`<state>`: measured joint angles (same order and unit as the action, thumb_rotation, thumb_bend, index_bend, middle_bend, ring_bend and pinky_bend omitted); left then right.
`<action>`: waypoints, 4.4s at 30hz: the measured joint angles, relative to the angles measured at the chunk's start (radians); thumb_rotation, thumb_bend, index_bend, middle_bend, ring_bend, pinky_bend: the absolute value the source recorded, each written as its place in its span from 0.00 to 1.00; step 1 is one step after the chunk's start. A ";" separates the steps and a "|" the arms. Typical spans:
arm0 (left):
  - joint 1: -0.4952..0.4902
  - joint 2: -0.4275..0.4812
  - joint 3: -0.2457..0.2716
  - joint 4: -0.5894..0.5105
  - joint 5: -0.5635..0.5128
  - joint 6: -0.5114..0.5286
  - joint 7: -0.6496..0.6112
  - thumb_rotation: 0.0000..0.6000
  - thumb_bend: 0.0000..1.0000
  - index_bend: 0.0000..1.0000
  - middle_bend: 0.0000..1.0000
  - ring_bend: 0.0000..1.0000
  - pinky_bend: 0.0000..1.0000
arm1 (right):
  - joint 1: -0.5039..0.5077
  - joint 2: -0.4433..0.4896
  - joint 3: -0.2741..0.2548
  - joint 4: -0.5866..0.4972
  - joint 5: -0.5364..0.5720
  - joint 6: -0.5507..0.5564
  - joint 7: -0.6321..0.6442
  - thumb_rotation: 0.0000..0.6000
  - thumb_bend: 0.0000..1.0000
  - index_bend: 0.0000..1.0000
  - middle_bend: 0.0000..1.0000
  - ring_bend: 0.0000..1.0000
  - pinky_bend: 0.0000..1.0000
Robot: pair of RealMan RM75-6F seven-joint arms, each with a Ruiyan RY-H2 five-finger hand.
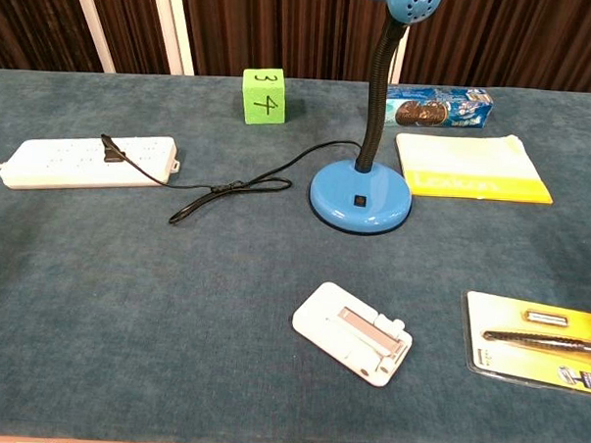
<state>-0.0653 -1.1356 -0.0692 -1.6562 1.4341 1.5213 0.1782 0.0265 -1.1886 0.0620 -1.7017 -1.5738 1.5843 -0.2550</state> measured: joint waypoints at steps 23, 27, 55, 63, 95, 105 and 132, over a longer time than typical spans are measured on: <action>0.004 0.001 -0.001 -0.020 -0.018 -0.008 -0.007 1.00 0.42 0.17 0.02 0.00 0.00 | -0.009 0.009 -0.008 -0.027 0.010 -0.006 0.022 1.00 0.23 0.00 0.03 0.06 0.03; 0.002 -0.003 -0.002 -0.017 -0.022 -0.011 -0.004 1.00 0.42 0.17 0.02 0.00 0.00 | -0.012 0.018 -0.014 -0.037 -0.013 0.005 0.056 1.00 0.23 0.00 0.05 0.13 0.16; -0.002 -0.002 -0.017 -0.038 -0.070 -0.032 -0.006 1.00 0.42 0.17 0.02 0.00 0.00 | 0.375 0.020 0.116 -0.241 0.377 -0.563 -0.157 1.00 0.61 0.00 0.62 0.73 0.66; -0.005 -0.001 -0.021 -0.041 -0.084 -0.043 -0.009 1.00 0.42 0.17 0.02 0.00 0.00 | 0.536 -0.134 0.160 -0.221 0.618 -0.616 -0.329 1.00 0.61 0.00 0.62 0.73 0.73; -0.010 0.005 -0.031 -0.055 -0.124 -0.059 -0.021 1.00 0.42 0.17 0.02 0.00 0.00 | 0.817 -0.407 0.134 0.011 1.021 -0.567 -0.497 1.00 0.61 0.00 0.62 0.73 0.90; -0.010 0.003 -0.030 -0.055 -0.124 -0.056 -0.015 1.00 0.42 0.17 0.02 0.00 0.00 | 0.825 -0.400 0.112 0.022 1.024 -0.579 -0.472 1.00 0.61 0.00 0.62 0.73 0.94; -0.011 0.005 -0.035 -0.050 -0.134 -0.055 -0.015 1.00 0.42 0.17 0.02 0.00 0.00 | 0.884 -0.437 0.099 0.066 1.065 -0.576 -0.471 1.00 0.61 0.00 0.62 0.73 1.00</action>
<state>-0.0763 -1.1308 -0.1039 -1.7065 1.3005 1.4661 0.1631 0.9106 -1.6254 0.1612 -1.6354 -0.5086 1.0081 -0.7255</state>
